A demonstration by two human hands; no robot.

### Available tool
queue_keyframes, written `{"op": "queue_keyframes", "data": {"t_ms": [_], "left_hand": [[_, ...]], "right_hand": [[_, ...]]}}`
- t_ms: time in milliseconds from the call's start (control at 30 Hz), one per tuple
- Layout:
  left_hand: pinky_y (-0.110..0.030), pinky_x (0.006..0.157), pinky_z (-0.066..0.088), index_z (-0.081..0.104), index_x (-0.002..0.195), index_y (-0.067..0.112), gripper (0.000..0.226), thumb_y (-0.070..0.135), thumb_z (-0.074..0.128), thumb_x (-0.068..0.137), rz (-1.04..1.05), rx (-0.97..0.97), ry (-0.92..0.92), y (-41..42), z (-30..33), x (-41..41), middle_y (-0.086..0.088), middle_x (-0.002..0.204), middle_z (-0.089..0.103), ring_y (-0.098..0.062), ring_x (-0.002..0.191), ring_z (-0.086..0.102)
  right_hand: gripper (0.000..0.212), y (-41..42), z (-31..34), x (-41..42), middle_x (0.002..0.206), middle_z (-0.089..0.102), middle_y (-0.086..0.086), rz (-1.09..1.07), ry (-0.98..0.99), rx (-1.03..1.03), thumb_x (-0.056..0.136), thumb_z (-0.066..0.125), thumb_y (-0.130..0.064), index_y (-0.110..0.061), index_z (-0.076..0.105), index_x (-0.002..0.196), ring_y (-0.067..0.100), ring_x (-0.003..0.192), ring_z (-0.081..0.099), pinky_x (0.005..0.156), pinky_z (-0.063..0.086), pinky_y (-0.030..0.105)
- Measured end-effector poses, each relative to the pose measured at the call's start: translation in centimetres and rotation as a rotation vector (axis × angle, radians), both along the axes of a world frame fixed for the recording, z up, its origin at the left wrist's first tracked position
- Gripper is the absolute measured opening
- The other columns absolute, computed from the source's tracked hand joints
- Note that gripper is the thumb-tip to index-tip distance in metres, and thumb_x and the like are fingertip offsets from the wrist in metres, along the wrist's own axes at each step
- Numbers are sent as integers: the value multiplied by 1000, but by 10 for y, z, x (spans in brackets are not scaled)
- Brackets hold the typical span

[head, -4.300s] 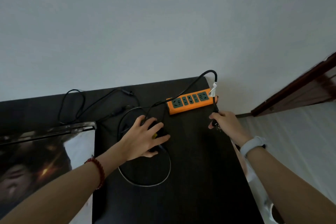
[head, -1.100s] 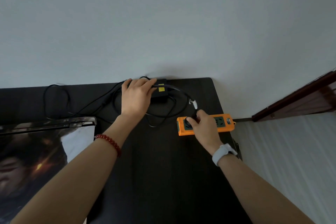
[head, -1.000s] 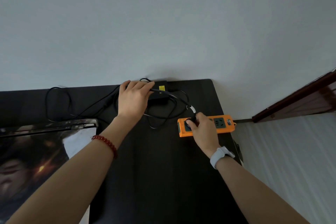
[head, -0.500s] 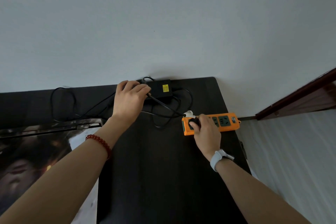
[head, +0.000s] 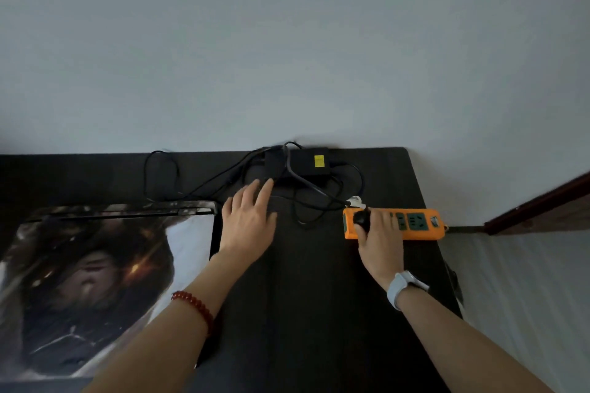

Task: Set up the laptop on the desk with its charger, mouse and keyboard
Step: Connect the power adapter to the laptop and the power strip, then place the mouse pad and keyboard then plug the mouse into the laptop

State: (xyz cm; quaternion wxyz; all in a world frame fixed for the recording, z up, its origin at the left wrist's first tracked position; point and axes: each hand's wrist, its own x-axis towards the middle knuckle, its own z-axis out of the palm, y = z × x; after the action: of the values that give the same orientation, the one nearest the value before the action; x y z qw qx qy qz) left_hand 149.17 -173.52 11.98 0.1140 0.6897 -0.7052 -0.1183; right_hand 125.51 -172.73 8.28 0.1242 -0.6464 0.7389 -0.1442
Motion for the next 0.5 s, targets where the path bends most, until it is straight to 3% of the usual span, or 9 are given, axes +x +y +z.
{"op": "queue_keyframes", "data": {"t_ms": [167,300,500], "left_hand": [[-40,110,25,32,142,19,52,29,48,93,165,130,127,73,-7,15,-5,146,37,-25,133,33],[-43,106,33,43,135,15,45,26,50,93,268,119,260,130,2,20,-7,137,47,-26,126,43],[-44,95,45,56,123,10,34,17,55,90,438,8,475,232,32,71,-11,124,58,-28,106,58]], "right_hand": [[57,48,18,17,139,41,11,-109,-236,122,89,56,-17,-13,31,140,25,129,40,102,39,36],[35,94,36,33,130,53,8,-36,-411,321,94,46,-15,-12,47,129,20,120,50,97,43,30],[27,184,60,105,108,62,-1,181,-542,421,96,39,-15,-16,54,119,11,102,57,81,42,20]]}}
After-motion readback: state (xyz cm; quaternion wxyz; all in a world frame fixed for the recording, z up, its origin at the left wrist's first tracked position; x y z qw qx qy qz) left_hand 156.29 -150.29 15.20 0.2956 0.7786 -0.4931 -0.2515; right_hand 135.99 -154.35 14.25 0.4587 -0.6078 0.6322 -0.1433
